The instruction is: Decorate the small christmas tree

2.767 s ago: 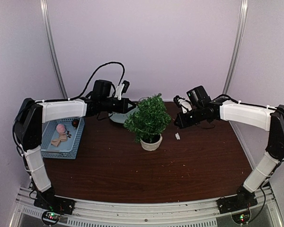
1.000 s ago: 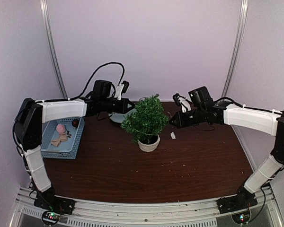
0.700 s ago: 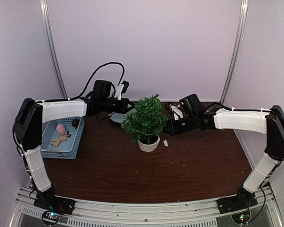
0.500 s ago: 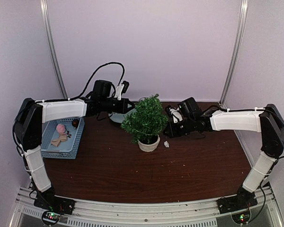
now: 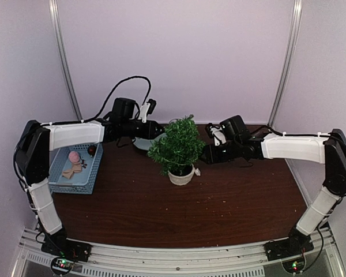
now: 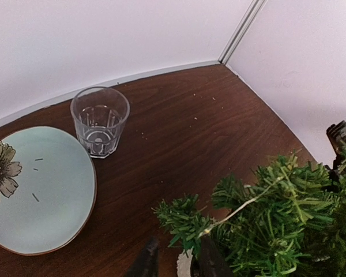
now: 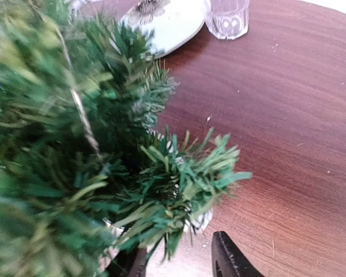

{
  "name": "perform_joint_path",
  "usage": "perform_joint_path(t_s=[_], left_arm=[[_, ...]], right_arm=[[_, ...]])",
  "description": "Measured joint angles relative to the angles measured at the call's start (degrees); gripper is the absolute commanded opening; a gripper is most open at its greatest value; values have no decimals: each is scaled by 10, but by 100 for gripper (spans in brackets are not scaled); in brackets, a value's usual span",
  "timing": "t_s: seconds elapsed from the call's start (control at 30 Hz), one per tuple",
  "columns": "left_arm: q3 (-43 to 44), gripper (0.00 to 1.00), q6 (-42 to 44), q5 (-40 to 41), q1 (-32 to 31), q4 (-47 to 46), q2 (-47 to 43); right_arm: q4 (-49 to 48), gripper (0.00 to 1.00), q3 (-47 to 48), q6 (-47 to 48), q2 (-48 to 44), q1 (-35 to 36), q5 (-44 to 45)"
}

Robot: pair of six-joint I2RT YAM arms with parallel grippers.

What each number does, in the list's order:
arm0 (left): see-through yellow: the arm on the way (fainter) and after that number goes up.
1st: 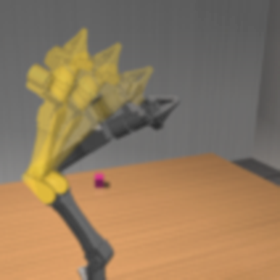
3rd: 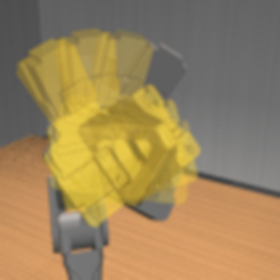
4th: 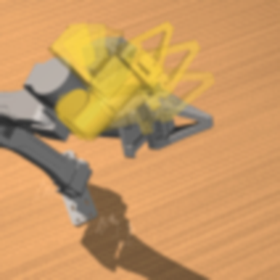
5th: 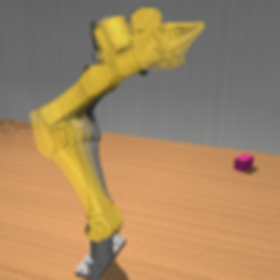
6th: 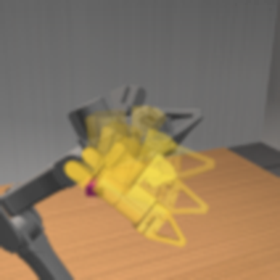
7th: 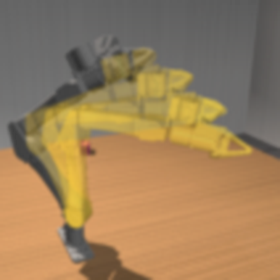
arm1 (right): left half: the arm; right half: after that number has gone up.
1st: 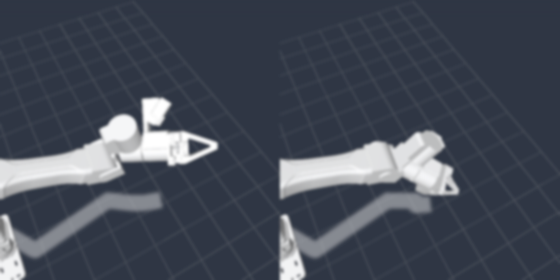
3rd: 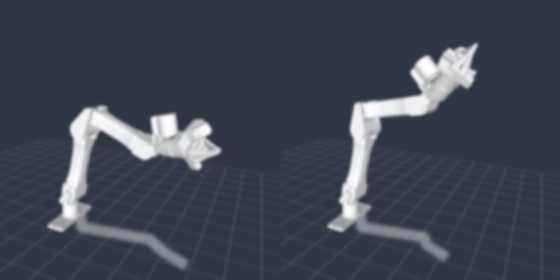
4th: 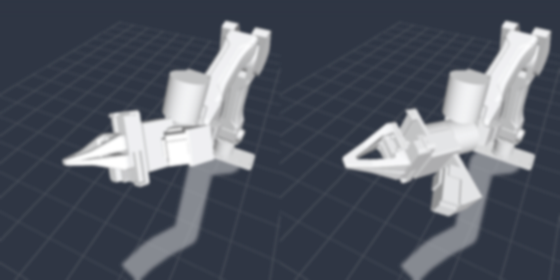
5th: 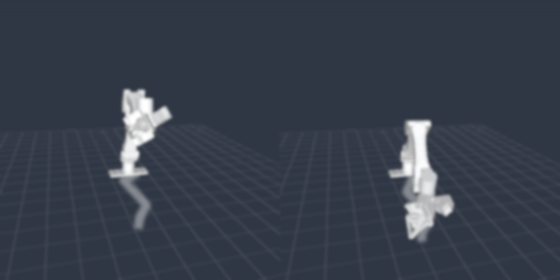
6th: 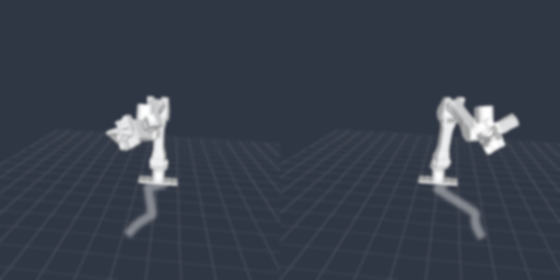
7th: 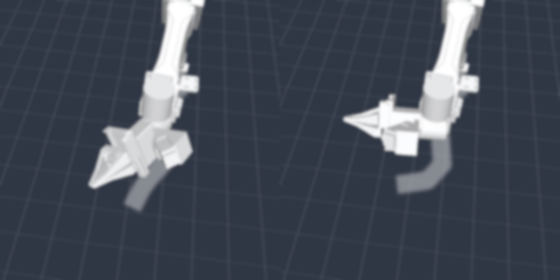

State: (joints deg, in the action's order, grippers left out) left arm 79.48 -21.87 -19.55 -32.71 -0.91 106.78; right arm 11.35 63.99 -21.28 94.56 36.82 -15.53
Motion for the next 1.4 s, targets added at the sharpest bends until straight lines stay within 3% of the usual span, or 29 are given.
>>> perform_joint_path(t_s=[0.2, 0.4, 0.67, 0.73, 0.97, 1.1, 1.23, 1.4], left_arm=[[0, 43, 2, 8, 1, 18, -29], [-1, 57, 6, 19, 12, 43, -61], [-58, 73, 4, 46, 45, 76, -159], [-88, 76, -1, 69, 58, 86, -203], [-212, 80, -29, 190, 100, 133, -360], [-277, 77, -75, 230, 183, 172, -414], [-306, 73, -111, 252, 270, 192, -402], [-306, 69, -130, 264, 321, 189, -332]], right_arm=[[5, 45, -10, 4, -35, -8, 7], [19, 54, -23, 10, -63, -20, 9], [40, 78, -44, 36, -127, -32, 14], [45, 89, -50, 42, -148, -38, 17], [52, 100, -69, 64, -211, -66, 25], [53, 100, -82, 71, -242, -92, 26], [45, 99, -93, 76, -271, -111, 27], [26, 100, -103, 76, -289, -118, 28]])
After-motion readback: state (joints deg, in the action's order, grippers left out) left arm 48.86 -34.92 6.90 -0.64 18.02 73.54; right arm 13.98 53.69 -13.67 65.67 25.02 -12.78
